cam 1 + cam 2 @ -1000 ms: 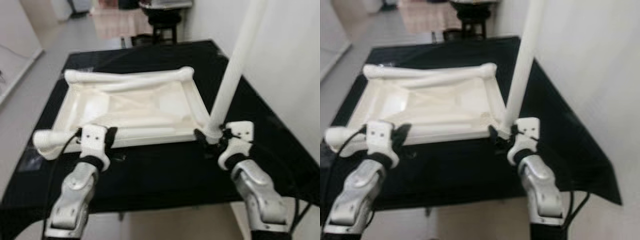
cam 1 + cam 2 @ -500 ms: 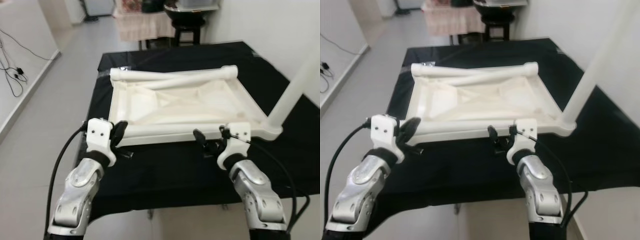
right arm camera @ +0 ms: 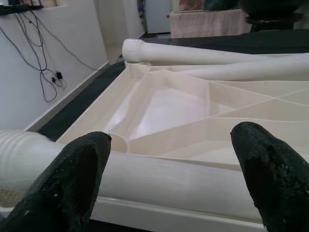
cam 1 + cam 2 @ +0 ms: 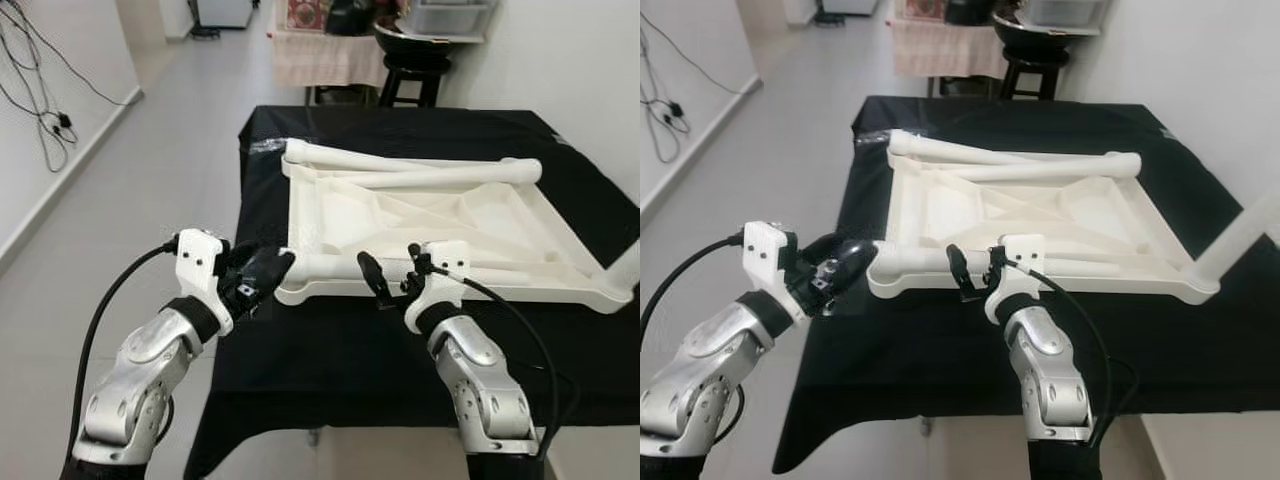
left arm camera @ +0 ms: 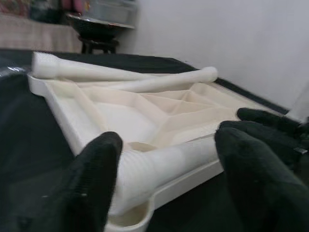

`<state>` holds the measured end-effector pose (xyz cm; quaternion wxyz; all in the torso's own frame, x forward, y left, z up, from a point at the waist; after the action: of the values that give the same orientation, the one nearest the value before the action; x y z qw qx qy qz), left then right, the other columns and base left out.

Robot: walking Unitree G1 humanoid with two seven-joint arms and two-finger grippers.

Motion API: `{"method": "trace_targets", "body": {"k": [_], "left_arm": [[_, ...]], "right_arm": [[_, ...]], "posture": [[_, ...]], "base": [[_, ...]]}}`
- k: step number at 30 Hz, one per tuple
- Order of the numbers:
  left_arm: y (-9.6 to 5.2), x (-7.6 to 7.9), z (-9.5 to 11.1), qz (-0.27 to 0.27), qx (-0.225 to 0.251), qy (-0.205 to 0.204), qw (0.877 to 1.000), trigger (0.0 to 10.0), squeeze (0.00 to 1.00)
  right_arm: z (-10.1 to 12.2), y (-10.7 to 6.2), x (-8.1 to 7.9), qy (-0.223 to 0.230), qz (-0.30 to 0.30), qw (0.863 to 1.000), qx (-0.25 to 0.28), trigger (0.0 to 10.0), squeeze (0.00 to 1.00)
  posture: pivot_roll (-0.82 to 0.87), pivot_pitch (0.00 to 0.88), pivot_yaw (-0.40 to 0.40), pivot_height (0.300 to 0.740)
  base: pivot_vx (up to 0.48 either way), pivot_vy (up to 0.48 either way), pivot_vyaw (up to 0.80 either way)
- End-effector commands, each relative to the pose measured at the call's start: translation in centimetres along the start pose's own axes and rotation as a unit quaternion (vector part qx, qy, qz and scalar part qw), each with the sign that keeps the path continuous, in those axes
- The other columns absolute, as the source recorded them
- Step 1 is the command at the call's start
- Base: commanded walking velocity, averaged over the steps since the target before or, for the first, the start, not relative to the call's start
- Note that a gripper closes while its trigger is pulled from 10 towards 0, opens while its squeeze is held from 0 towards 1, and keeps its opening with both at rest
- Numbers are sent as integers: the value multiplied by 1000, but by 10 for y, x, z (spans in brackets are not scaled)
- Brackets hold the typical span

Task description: Building children table

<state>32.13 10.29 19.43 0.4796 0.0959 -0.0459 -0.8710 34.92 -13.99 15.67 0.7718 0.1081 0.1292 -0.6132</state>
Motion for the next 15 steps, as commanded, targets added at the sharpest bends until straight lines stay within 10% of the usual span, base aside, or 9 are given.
{"method": "trace_targets", "body": {"k": [1, 15], "left_arm": [[1, 0, -3, -6, -5, -16, 1000, 10000, 1000], [17, -15, -2, -23, -65, -134, 989, 10000, 1000]], "right_arm": [[2, 1, 1, -2, -2, 1000, 6, 10000, 0], [2, 4, 4, -3, -6, 1000, 7, 10000, 0]], "posture": [[18, 36, -40, 740], [19, 49, -36, 740]], "base": [[0, 0, 0], [0, 0, 0]]}}
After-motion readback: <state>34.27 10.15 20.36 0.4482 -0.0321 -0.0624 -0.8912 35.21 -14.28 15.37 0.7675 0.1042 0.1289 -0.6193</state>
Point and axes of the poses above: a point about 5 cm out from each wrist's last joint towards the gripper, its own y axis pointing out of the wrist towards the gripper, its own z axis along the axis of the wrist's last joint, x = y × z, the point moved 5 cm from there along y, pointing out of the wrist towards the gripper, and after that the axes turned 15 degrees about y, right-handed, at the moved point
